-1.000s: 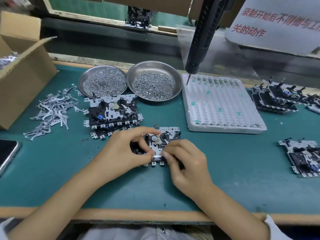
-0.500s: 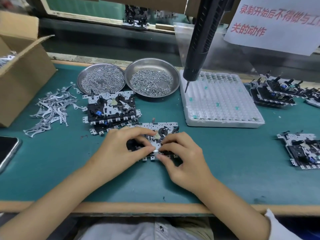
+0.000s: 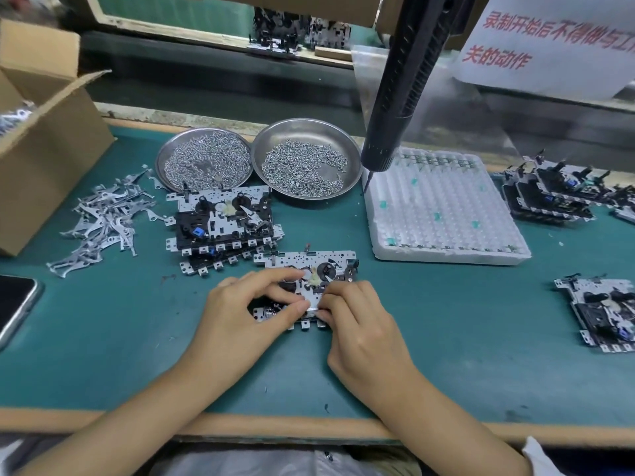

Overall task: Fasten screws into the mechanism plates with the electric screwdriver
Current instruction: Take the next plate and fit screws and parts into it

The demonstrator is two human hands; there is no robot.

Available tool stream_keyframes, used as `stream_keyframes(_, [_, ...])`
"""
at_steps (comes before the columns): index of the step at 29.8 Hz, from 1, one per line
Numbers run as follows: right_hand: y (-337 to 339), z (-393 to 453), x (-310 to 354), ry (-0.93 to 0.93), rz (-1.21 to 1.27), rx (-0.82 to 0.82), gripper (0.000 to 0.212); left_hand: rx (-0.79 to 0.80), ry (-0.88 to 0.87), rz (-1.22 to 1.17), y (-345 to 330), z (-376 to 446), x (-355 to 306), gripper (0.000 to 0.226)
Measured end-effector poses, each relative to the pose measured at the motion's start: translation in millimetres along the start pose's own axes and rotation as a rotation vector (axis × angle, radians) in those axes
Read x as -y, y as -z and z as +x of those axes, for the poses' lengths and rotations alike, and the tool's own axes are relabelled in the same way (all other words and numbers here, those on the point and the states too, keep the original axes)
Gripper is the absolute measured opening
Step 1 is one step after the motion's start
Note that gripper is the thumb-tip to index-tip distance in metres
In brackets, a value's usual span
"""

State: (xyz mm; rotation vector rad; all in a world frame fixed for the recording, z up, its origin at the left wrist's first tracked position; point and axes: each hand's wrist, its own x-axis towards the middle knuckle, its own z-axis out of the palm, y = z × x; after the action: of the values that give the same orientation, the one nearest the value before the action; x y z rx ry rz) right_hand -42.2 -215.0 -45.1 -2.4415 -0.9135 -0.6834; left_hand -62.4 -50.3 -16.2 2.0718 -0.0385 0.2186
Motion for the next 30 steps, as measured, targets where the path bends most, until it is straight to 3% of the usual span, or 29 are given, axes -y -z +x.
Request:
stream_keyframes(5, [-1,3,3,-0.036,-0.006,0.006,0.015,0.062,0.042,-0.074,2,3,5,0.027])
stream_keyframes(12, [9,4,-4,-0.186,0.297,-0.038,0.018,0.099,0.086,-0.111,7,7,4,0.037])
stream_keyframes(16, [10,6,-5,-0.147,0.329,0.009,0.015,0.125,0.037,-0.04,10,11,3,0.037])
stream_keyframes(23, [11,9,-10,-0.263,0.494,0.034,0.023,0.126,0.014,-0.009,9,10,1,0.038])
stream_keyframes(30, [10,5,-10,-0.196,0.463,0.05,0.03,0.134,0.074,-0.076,6,8,2,0.035])
